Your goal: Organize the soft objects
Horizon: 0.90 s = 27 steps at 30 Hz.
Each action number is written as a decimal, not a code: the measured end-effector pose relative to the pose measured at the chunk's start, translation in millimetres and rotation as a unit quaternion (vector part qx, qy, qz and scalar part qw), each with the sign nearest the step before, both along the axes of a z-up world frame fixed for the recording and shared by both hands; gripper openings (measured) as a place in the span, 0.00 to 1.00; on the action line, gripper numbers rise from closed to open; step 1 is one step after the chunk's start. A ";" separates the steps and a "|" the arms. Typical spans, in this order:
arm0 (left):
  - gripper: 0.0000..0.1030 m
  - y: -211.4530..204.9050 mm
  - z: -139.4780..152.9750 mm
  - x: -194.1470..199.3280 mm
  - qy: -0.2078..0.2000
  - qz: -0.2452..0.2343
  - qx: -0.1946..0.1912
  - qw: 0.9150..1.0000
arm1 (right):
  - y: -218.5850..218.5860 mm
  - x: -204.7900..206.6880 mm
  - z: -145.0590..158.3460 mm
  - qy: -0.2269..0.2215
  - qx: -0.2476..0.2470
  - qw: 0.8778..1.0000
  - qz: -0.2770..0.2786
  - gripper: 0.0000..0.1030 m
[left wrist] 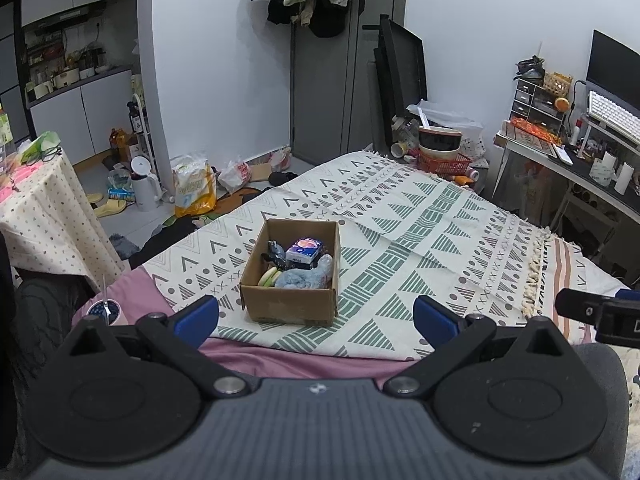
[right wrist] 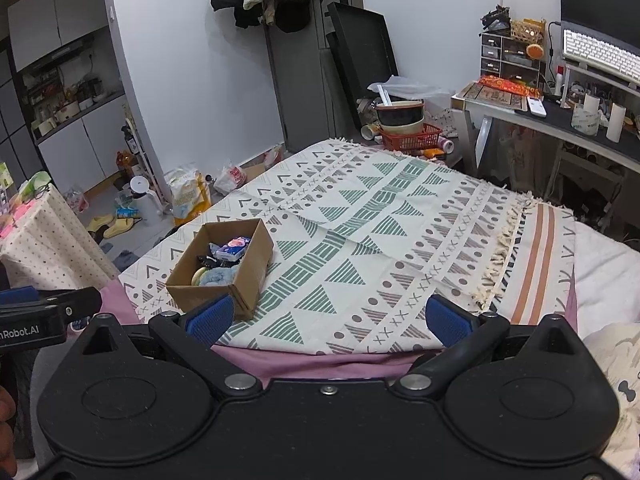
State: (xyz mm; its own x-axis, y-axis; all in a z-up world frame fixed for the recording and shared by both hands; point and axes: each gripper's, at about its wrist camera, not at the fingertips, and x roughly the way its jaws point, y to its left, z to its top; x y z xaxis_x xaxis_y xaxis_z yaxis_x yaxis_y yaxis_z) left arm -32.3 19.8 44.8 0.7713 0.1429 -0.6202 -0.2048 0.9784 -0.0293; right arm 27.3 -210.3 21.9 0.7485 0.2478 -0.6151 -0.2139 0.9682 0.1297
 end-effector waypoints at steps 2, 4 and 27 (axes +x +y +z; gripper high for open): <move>1.00 -1.1 1.1 -0.3 -0.001 0.000 0.001 1.000 | -0.2 0.7 -0.4 0.004 0.000 1.000 -0.001 1.00; 1.00 -2.7 1.8 -0.4 -0.003 -0.003 0.002 1.000 | 0.0 -0.4 0.1 0.001 -0.002 1.000 -0.002 1.00; 1.00 -9.1 4.2 -5.4 -0.009 -0.016 0.001 1.000 | 7.9 -11.0 4.4 -0.004 -0.005 1.000 0.005 1.00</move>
State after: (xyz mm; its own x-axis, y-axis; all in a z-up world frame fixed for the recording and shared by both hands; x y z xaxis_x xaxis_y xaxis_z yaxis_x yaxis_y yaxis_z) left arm -37.7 10.7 48.9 0.7864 0.1200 -0.6060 -0.1733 0.9844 -0.0301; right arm 16.3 -202.4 26.3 0.7508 0.2500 -0.6113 -0.2251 0.9670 0.1190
